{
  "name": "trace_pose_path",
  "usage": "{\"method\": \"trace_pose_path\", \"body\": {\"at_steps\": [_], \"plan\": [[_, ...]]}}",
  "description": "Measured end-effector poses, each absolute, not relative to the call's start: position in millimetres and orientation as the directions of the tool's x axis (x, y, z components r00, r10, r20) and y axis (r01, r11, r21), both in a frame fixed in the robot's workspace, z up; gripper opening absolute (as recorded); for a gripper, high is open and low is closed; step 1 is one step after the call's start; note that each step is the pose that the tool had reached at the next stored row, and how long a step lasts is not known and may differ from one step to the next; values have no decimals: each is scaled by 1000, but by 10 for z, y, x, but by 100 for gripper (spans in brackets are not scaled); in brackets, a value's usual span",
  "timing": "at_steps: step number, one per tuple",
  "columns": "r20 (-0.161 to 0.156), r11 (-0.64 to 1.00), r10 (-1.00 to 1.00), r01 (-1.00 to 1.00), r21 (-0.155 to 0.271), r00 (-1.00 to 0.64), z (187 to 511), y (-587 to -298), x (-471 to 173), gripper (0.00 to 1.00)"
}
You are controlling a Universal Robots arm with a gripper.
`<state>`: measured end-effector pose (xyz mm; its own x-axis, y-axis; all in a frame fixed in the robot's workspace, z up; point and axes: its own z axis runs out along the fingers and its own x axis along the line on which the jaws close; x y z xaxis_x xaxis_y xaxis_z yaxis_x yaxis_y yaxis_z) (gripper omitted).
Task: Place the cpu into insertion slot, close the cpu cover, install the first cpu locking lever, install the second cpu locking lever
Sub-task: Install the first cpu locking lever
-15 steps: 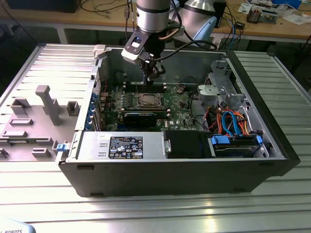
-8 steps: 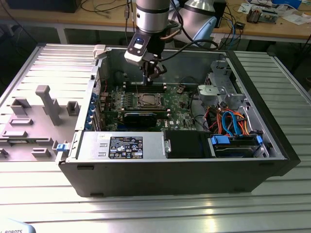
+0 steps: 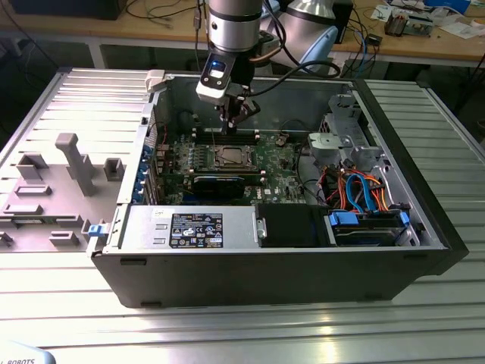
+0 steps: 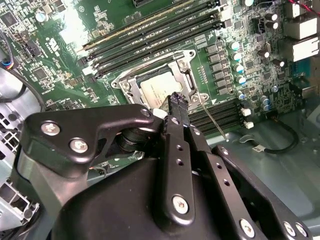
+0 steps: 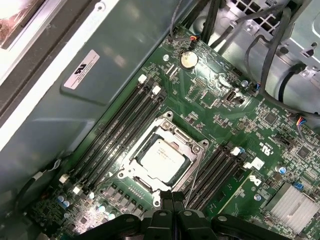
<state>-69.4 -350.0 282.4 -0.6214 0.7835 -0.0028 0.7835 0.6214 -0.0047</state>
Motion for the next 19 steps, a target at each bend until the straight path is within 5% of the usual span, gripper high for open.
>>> {"method": "trace_pose_path", "body": {"at_steps": [19], "plan": [[-3,726,688,688,-5,-726,2823,-3504,-795,11]]}}
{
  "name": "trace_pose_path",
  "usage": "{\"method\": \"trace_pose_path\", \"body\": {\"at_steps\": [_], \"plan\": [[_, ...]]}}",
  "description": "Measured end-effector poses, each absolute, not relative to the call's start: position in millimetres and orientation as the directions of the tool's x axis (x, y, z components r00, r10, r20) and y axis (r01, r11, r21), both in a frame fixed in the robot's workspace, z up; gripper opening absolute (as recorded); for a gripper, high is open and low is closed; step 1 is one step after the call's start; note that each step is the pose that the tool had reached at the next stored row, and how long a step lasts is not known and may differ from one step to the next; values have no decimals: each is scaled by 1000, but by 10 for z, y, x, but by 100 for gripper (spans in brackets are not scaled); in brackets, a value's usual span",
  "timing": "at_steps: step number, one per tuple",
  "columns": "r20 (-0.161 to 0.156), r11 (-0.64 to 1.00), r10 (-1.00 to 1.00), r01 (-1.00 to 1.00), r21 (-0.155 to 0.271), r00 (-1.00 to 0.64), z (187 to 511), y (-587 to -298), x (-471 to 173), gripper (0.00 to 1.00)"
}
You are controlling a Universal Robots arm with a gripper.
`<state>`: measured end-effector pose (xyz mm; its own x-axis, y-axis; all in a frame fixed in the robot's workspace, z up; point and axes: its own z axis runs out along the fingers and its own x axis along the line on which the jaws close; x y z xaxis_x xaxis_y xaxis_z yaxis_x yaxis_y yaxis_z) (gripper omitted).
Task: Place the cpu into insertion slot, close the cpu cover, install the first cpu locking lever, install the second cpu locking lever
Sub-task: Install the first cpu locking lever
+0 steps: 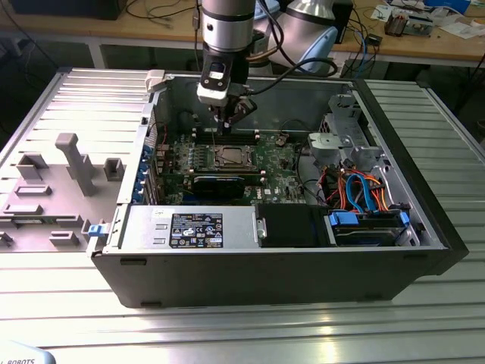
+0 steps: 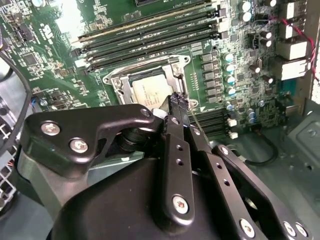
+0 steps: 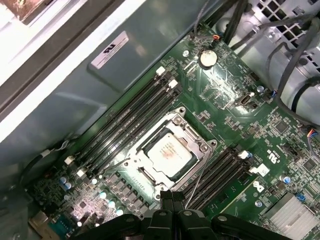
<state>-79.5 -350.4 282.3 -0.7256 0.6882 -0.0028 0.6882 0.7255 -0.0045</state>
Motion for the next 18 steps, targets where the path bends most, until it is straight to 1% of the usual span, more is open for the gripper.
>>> {"method": "trace_pose_path", "body": {"at_steps": [9,18], "plan": [[-3,820,572,572,-5,-820,2822,-3506,-816,11],[-3,822,569,569,-5,-822,2822,-3506,-816,11]]}}
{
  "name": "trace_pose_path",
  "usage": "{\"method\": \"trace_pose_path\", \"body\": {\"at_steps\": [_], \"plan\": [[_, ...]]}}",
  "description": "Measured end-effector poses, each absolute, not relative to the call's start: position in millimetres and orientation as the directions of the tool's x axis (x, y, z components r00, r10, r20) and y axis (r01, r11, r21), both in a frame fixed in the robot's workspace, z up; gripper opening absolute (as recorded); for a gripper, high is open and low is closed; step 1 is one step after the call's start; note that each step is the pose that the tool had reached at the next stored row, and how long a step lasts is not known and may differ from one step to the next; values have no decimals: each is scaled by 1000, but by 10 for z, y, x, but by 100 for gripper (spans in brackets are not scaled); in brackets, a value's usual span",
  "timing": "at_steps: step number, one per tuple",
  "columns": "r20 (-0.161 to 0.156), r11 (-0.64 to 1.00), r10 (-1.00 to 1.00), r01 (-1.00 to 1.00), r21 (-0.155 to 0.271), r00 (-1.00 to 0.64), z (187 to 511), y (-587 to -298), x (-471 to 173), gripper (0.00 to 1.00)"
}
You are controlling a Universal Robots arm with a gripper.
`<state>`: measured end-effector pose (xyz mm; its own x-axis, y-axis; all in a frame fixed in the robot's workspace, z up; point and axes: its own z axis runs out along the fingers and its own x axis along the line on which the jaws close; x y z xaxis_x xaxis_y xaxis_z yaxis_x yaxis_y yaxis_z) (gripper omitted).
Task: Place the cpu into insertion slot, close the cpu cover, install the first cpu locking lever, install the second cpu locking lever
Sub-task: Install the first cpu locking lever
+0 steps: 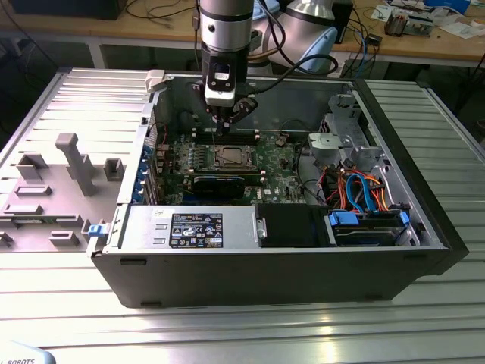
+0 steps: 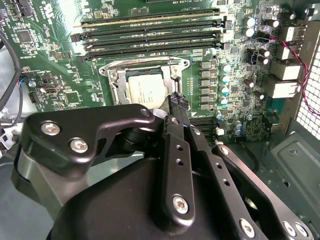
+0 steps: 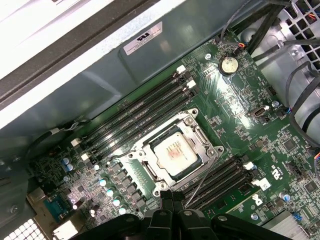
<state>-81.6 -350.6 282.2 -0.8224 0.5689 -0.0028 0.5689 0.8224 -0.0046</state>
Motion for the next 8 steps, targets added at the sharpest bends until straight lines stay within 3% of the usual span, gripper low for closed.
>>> {"method": "trace_pose_path", "body": {"at_steps": [8], "plan": [[-3,849,529,529,-5,-849,2822,-3506,-816,11]]}}
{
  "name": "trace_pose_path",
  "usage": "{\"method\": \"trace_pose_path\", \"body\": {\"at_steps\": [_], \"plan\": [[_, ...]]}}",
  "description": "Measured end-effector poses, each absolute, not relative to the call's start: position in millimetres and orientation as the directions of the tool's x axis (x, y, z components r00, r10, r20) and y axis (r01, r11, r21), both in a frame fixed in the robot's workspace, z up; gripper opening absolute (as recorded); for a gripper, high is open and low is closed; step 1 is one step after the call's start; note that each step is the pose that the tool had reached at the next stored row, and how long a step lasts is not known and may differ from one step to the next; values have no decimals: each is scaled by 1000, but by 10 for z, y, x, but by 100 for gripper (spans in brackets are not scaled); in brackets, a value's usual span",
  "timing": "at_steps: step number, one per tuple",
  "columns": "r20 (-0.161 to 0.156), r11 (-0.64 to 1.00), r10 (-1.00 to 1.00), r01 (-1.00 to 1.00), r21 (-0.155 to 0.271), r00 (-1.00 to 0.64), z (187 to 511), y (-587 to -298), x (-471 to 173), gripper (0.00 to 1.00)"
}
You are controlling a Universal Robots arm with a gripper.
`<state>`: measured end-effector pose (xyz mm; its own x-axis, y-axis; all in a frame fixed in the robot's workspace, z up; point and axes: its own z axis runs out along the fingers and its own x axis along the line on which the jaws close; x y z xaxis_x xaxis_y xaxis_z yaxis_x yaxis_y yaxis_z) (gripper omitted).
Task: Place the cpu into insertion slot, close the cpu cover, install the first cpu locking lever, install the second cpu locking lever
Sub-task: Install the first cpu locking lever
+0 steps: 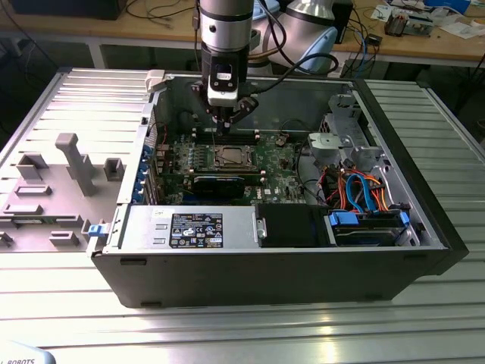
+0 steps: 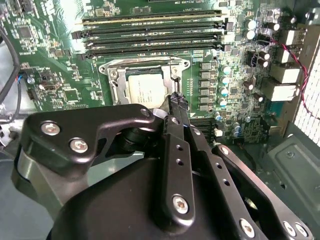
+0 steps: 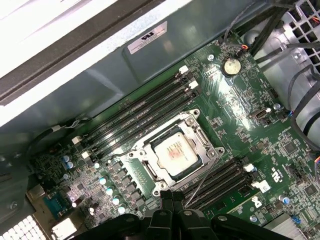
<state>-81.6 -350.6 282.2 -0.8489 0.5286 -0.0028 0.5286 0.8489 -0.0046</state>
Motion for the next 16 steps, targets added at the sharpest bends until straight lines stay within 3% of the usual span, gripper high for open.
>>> {"method": "trace_pose_path", "body": {"at_steps": [10,16], "plan": [[-8,954,299,299,-3,-954,2817,-3506,-816,11],[-9,962,274,274,-2,-962,2817,-3506,-816,11]]}}
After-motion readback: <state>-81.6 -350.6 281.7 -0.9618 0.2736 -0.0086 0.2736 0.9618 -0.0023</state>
